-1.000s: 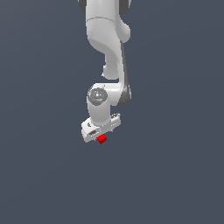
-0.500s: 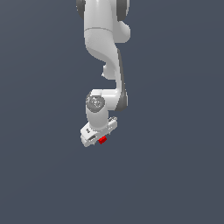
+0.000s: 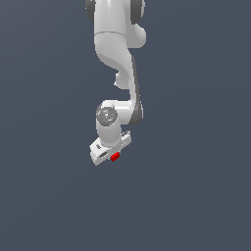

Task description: Pick up the red cube and move it to a goal position.

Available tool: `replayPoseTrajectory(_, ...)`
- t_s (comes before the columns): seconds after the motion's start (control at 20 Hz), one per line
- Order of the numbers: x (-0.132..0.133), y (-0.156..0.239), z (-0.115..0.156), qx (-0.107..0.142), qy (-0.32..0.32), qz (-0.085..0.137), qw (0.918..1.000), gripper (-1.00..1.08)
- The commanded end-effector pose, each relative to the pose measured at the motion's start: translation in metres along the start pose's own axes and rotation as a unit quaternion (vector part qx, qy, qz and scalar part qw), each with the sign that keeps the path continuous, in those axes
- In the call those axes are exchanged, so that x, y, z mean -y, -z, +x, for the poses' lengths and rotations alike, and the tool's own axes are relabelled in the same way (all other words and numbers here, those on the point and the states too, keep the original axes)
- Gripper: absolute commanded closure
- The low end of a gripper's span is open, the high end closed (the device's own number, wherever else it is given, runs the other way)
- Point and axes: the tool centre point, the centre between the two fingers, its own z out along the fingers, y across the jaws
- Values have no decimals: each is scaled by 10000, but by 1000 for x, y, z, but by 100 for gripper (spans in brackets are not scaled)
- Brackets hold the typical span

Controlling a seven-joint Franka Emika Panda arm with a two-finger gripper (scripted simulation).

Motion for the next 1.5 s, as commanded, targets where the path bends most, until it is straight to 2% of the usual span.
replayPoseTrajectory(0.0, 0, 0, 0, -1, 3, 1, 10000, 108)
replayPoseTrajectory(0.4, 0, 13, 9, 0, 0, 0, 10000, 108)
replayPoseTrajectory(1.05, -3, 84, 60, -1, 2, 1, 10000, 108)
replayPoseTrajectory(1.45, -5, 103, 75, -1, 2, 1, 10000, 108)
